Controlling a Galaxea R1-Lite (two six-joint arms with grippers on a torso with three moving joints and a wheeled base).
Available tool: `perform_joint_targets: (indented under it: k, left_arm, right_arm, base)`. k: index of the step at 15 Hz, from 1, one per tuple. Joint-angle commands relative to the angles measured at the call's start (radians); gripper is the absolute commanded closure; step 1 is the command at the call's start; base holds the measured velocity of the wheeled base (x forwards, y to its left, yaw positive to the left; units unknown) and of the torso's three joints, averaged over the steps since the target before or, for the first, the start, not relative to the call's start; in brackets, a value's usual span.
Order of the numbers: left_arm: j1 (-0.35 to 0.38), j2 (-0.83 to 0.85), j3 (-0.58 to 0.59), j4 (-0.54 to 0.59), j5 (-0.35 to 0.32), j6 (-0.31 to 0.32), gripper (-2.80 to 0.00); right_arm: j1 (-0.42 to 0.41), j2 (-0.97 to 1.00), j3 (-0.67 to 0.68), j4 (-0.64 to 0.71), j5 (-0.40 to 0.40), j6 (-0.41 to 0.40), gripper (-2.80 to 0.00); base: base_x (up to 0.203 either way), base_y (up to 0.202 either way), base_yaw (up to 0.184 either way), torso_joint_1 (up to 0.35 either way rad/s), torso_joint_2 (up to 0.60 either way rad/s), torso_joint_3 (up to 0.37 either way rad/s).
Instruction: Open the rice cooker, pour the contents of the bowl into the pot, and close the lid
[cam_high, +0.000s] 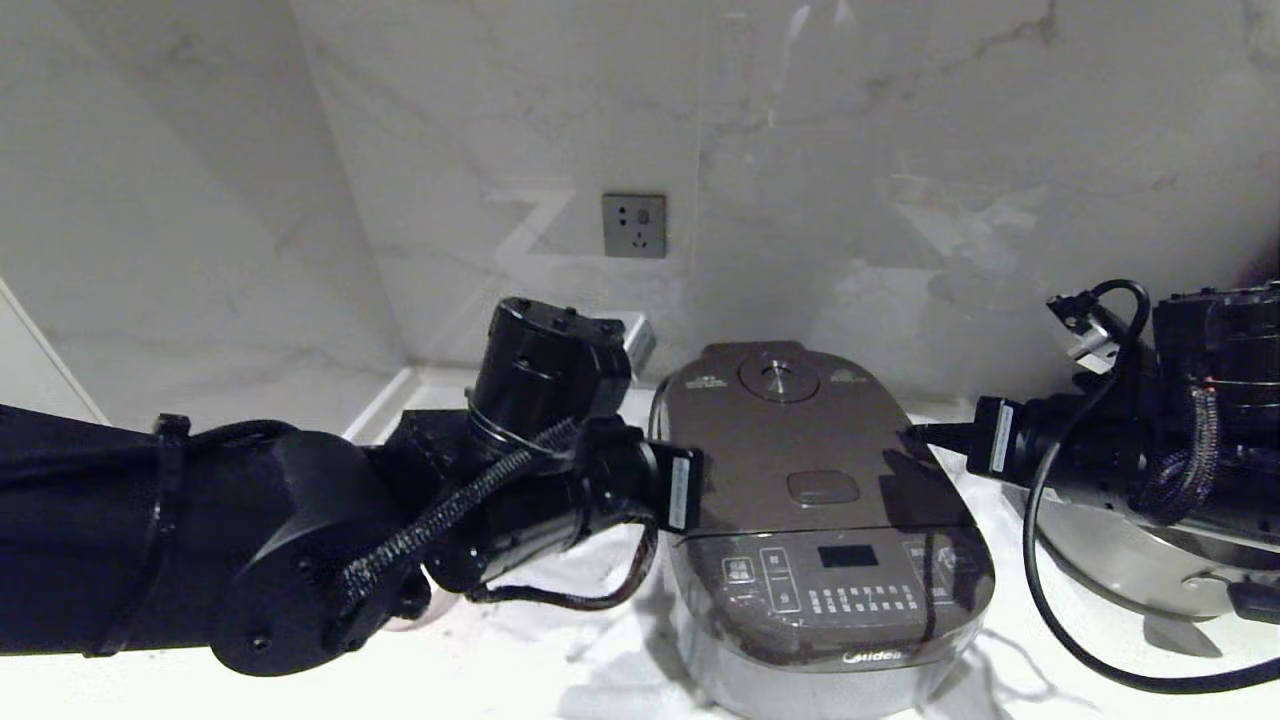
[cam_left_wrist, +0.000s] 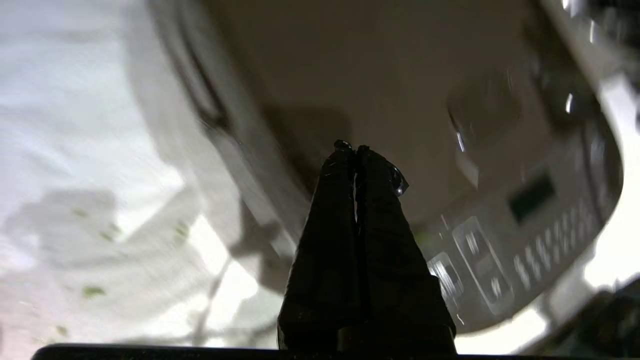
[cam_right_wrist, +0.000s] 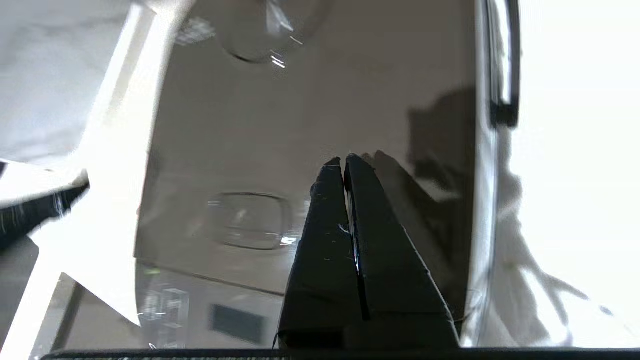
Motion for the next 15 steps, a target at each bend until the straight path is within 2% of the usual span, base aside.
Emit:
perform_joint_targets:
  k: [1,4,6,8,12,15]
  left_arm:
    - [0.031,-0.052,-0.022,-0.007,0.006,-0.001,0.0]
    - [0.053,-0.109,-0.014,-0.004,0.004,-0.014,0.0]
    - [0.06,-0.189,0.03,0.0,0.006,-0.025,0.0]
    - [0.074,-0.287,0.118,-0.003,0.011,-0.023,0.0]
    - [0.139,-0.612,0.334,-0.003,0.008,-0.018,0.0]
    - [0.22,-0.884,0.499,0.002,0.01,0.031,0.0]
  right_arm:
    - [0.013,-0.025,-0.007,-0.003,0.002,0.002,0.0]
    - [0.03,-0.034,-0.002,-0.003,0.003,0.005,0.0]
    - [0.033,-0.077,0.01,0.004,0.001,0.004,0.0]
    - [0.032,-0.13,0.039,0.006,-0.004,0.001,0.0]
    - [0.033,-0.259,0.12,0.043,-0.006,-0.002,0.0]
    - [0.032,-0.262,0.131,0.051,-0.016,-0.003,0.0]
  base:
    - [0.0,0.0,0.0,0.0,0.0,0.0]
    - [0.0,0.0,0.0,0.0,0.0,0.0]
    - [0.0,0.0,0.0,0.0,0.0,0.0]
    - [0.0,0.0,0.0,0.0,0.0,0.0]
    - [0.0,0.0,0.0,0.0,0.0,0.0]
    - [0.0,0.0,0.0,0.0,0.0,0.0]
